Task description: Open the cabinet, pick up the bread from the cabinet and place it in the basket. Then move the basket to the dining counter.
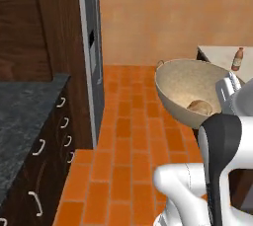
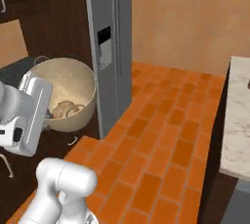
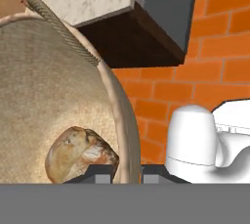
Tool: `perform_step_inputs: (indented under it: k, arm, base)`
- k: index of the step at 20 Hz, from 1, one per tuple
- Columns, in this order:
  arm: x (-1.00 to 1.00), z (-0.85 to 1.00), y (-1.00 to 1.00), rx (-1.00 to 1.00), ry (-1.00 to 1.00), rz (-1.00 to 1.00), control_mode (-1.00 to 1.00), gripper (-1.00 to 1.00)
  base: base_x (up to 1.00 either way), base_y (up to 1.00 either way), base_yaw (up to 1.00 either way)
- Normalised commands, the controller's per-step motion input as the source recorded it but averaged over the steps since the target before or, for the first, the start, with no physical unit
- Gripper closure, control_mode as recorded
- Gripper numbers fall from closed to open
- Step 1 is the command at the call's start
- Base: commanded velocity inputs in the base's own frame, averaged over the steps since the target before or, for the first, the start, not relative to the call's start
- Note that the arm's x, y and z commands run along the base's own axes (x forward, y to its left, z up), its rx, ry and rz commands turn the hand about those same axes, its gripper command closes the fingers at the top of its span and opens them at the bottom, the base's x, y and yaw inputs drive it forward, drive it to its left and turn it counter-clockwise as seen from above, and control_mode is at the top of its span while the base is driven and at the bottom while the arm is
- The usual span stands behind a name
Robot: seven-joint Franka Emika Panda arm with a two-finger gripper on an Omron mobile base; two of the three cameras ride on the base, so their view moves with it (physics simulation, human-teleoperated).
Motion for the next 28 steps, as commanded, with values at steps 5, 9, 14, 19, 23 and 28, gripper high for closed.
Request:
perform_step_inputs:
  k: [5, 9, 14, 19, 23, 28]
  arm:
    - [0.00, 0.00, 0.00, 0.00, 0.00, 0.00, 1.00, 1.00]
    - [0.00, 0.00, 0.00, 0.00, 0.00, 0.00, 1.00, 1.00]
    - [0.00, 0.00, 0.00, 0.00, 0.00, 0.00, 1.00, 1.00]
    - [0.00, 0.00, 0.00, 0.00, 0.00, 0.00, 1.00, 1.00]
    - [0.00, 0.00, 0.00, 0.00, 0.00, 0.00, 1.00, 1.00]
    - [0.00, 0.00, 0.00, 0.00, 0.00, 0.00, 1.00, 1.00]
  base:
    - [0.00, 0.00, -1.00]
    - [0.08, -0.44, -0.87]
    - [0.41, -1.00, -0.28]
    - [0.75, -1.00, 0.07]
    - [0.81, -0.99, 0.34]
    - [0.65, -1.00, 0.42]
